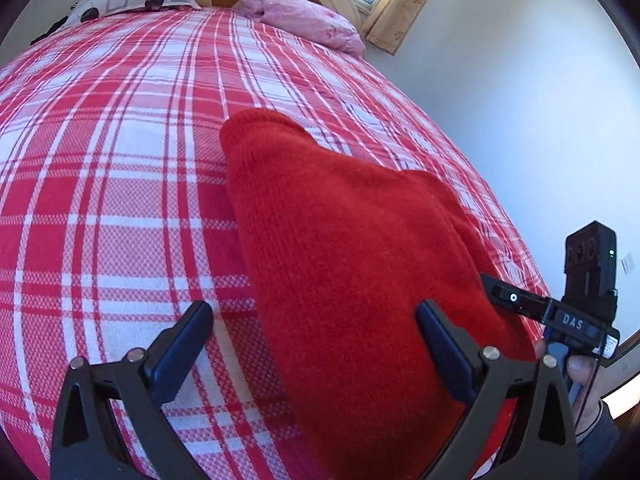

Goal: Fold small clothes

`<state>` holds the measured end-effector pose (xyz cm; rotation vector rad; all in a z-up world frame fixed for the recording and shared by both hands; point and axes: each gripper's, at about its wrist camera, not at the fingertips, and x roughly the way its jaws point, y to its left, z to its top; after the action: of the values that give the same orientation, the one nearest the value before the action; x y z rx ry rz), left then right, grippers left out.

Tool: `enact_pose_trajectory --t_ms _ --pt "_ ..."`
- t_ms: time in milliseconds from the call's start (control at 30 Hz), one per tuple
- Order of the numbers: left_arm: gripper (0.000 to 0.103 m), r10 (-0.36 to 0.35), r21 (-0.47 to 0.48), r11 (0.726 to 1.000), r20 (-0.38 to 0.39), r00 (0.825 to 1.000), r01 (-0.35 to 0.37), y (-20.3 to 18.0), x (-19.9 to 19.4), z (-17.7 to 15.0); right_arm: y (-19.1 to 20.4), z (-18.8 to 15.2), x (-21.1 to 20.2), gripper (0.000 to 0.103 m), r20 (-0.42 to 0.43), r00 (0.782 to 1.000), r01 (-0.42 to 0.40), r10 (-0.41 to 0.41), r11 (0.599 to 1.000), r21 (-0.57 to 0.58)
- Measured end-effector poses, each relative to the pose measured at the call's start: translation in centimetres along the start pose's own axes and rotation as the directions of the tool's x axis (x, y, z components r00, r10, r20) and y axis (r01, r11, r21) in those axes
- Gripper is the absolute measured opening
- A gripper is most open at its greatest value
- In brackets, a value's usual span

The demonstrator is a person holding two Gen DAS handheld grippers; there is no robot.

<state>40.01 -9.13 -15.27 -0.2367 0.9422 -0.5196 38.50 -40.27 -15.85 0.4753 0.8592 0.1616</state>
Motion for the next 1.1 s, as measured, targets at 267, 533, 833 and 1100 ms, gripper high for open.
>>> enact_pose_trajectory --t_ms 267,533,833,1100 --pt "0.099 -0.006 0.068 0.998 -0.032 0.999 0.008 -0.9 1.7 0.2 -1.0 0.0 1.3 0.056 -0.035 0.997 -0.068 0.07 0.997 0.048" --pt "0.093 0.032 0.135 0.99 -0.002 0.999 -0.032 -2.1 1.4 0.0 -1.6 0.2 2.1 0.051 -0.028 0.994 -0.103 0.106 0.991 0.081" --pt "0.087 0.046 0.186 0.981 0.022 0.999 -0.049 -2.7 1.4 -0.1 -1.9 -0.5 2.2 0.036 -0.02 0.984 -0.175 0.178 0.981 0.086" --pt "0.074 0.072 0.23 0.97 0.04 0.997 -0.08 -3.6 1.2 -0.1 -0.9 -0.5 2.3 0.035 -0.009 0.992 -0.126 0.127 0.991 0.037"
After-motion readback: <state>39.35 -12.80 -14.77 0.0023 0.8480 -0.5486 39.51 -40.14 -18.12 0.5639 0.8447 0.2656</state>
